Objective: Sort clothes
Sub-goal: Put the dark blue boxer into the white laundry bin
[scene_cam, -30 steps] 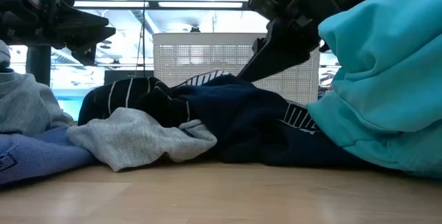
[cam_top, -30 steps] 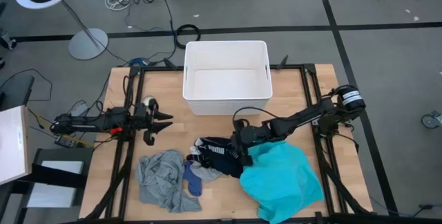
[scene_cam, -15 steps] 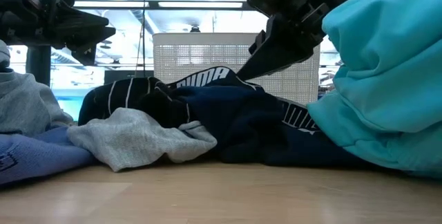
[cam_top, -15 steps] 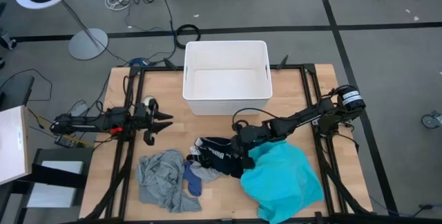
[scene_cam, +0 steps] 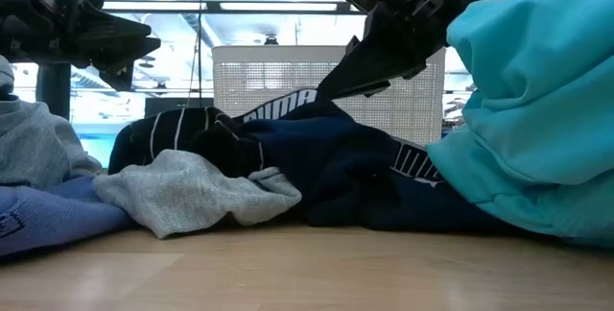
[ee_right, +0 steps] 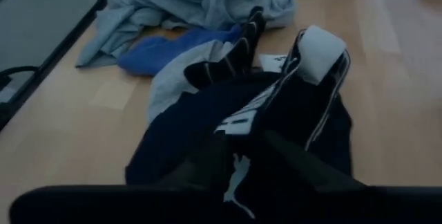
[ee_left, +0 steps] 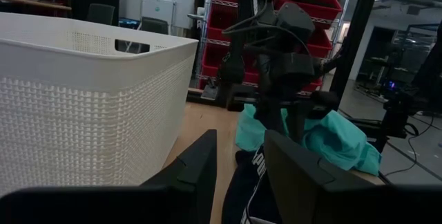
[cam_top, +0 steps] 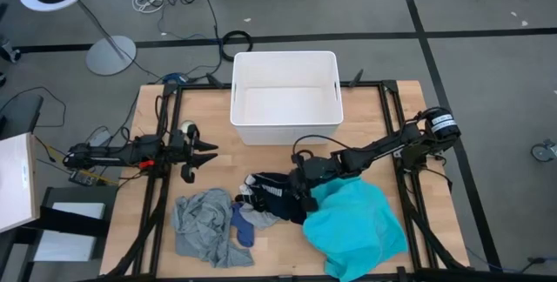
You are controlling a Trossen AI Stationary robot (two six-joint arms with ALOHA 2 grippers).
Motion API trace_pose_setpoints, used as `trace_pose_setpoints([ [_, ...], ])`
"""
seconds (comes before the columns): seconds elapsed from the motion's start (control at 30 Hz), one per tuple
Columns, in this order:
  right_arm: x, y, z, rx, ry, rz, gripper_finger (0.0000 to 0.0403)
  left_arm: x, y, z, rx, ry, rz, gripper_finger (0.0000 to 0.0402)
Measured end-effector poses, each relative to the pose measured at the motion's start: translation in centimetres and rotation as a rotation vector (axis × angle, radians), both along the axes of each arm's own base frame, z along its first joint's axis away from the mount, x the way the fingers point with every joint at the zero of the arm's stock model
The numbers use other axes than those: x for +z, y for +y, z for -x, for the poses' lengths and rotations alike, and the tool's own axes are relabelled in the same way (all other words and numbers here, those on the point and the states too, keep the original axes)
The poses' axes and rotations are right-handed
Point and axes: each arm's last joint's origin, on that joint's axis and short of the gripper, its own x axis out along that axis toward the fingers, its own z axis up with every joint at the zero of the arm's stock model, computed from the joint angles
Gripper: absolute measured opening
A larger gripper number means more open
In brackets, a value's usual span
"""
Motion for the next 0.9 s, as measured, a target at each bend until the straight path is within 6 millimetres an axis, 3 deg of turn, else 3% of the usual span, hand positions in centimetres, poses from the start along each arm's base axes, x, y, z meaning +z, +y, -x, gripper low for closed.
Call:
trace_pose_setpoints([
  [0.2,-0.3,-0.1,-0.4,-0.059,-0.023,0.0,0.0134,0.0,0.0,0.0,0.0,0.001,0.0,0.0127],
  [0.37,-2.1,0.5,-0.8,0.015,0.028,-0.069,0.0141,0.0,0.0,0.0,0.0,-0.002,0.0,0.0127],
  [0.47,-2.8,0.7,-0.9,0.016,0.052,-0.075,0.0126,0.0,0.0,0.0,0.0,-0.001,0.0,0.0127],
  [0.57,-2.6,0.8,-0.9,0.005,0.034,-0.073,0.0083,0.0,0.0,0.0,0.0,0.0,0.0,0.0127],
  [0.67,-1.4,0.8,-0.7,0.023,-0.008,-0.054,0.0019,0.0,0.0,0.0,0.0,-0.001,0.0,0.0127],
  [0.9,4.5,0.4,-1.1,0.037,-0.122,0.051,0.0005,0.0,0.0,0.0,0.0,0.0,0.0,0.0127],
])
